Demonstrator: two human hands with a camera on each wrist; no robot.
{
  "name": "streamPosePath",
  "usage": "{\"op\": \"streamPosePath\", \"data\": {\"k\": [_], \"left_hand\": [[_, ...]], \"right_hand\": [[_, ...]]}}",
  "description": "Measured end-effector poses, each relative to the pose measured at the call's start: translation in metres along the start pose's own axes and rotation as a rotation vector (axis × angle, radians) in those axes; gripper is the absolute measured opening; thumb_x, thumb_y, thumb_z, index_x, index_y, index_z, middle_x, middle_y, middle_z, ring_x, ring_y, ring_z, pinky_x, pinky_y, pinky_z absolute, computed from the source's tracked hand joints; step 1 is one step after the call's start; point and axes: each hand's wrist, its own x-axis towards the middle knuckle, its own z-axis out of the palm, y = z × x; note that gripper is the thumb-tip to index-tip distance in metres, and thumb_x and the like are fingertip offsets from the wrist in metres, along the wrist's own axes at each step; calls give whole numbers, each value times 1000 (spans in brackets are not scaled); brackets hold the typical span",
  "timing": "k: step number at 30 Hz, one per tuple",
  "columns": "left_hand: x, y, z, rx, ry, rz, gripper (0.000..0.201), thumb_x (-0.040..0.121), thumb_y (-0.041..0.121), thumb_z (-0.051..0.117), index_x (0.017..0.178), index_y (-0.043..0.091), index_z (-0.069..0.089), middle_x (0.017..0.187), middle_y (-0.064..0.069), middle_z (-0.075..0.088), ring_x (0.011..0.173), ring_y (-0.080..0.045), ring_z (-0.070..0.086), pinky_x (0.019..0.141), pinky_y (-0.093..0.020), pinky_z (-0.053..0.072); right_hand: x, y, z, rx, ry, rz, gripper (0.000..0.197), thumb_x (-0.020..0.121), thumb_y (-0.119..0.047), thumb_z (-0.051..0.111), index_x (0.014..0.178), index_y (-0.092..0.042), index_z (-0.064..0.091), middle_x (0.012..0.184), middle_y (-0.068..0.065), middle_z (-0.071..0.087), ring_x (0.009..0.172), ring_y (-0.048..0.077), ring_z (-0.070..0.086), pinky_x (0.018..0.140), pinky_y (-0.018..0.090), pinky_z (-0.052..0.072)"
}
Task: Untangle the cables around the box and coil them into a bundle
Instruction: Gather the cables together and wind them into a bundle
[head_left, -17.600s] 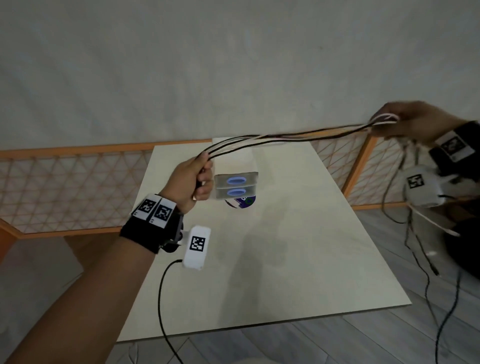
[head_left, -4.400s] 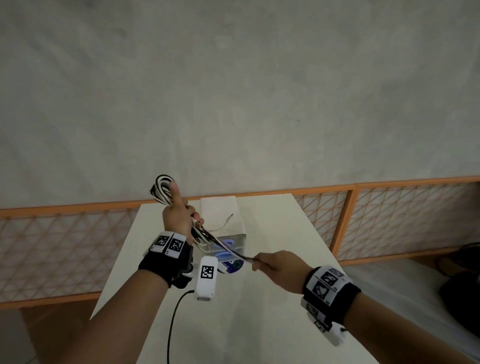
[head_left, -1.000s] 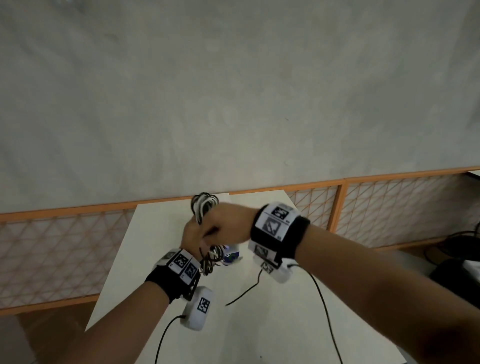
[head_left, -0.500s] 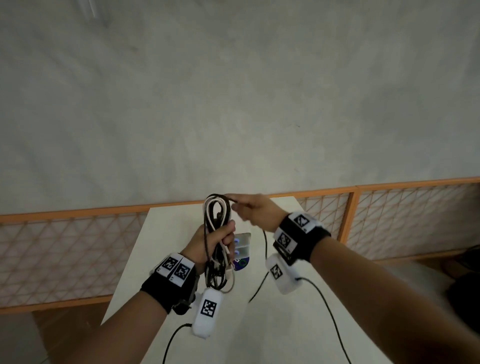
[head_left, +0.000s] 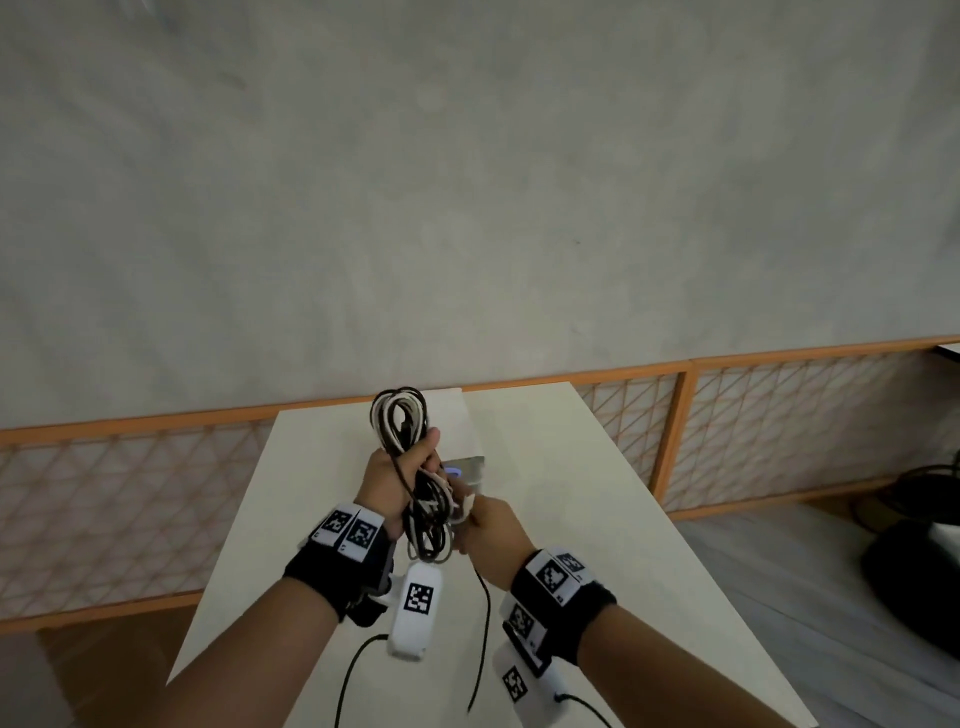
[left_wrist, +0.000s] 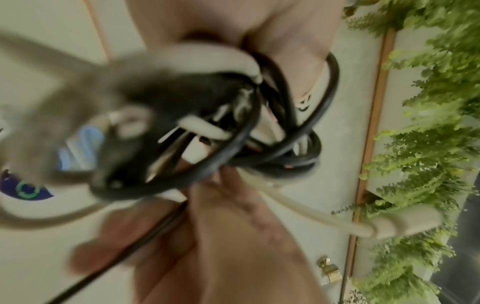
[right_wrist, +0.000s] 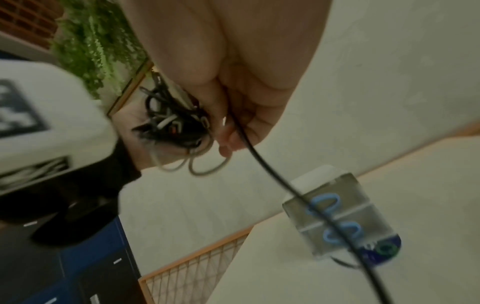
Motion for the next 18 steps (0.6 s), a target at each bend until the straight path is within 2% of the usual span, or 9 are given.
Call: {"op": "streamPosePath", "data": {"k": [2,4,6,8,10,12,14,16,18], "left_hand": [[3,7,-1,-62,47,30,35,90,16,60,60,9,46,45,1,47,41,-17,46,47,-25,45],[5,16,-1,-147,73,73,32,92,16,58,63,11,45,44,4,46,38,-12,45,43,-20,44],[10,22,-2,-180,104,122,35,93,18,57,61,13,42,43,5,45,36,-10,45,43,-19,43],[17,22,-3,-131,171,195,38,92,21,59,58,12,44,43,6,48,39,-11,48,51,-25,45],[22,16,-6,-29,235,258,37,91,24,61,59,11,48,44,7,52,41,-10,52,58,-27,47],[25,11,-8,87,294,304,36,91,26,61,61,8,49,45,7,53,41,-5,53,56,-22,47],[26,8,-10,199,323,384,33,91,25,60,67,4,50,51,-2,53,41,-2,52,56,-21,46],[29,6,-13,265,313,432,27,91,20,60,71,5,50,56,-6,52,42,0,52,61,-26,45],[30,4,-18,309,299,424,24,90,16,61,69,13,51,52,0,55,46,-3,54,64,-31,47]], "right_hand": [[-8,11,7,-52,-10,66,33,95,-3,36,119,-6,59,69,-10,54,59,3,46,64,17,43],[-17,20,12,-132,-37,96,38,96,-5,34,126,-12,56,79,-5,59,64,7,48,72,21,45],[-27,25,16,-201,-123,113,49,94,-5,33,140,-21,43,89,-3,59,75,11,49,75,20,41],[-31,21,20,-266,-263,108,57,94,-5,31,148,-24,27,95,8,61,81,17,50,74,22,37],[-26,16,21,-346,-365,109,55,97,-10,31,150,-22,21,107,24,62,86,30,52,74,28,36],[-16,4,15,-414,-447,141,52,98,-12,30,150,-19,23,113,29,59,91,34,54,80,36,42],[-6,-7,3,-388,-503,176,52,96,-8,32,148,-16,30,112,28,59,92,30,54,85,37,46],[1,-22,-11,-304,-574,200,54,94,-3,37,147,-12,30,98,21,59,82,24,54,68,26,47],[5,-42,-24,-151,-603,213,59,92,2,40,147,-14,26,84,14,59,60,16,59,56,18,46]]}}
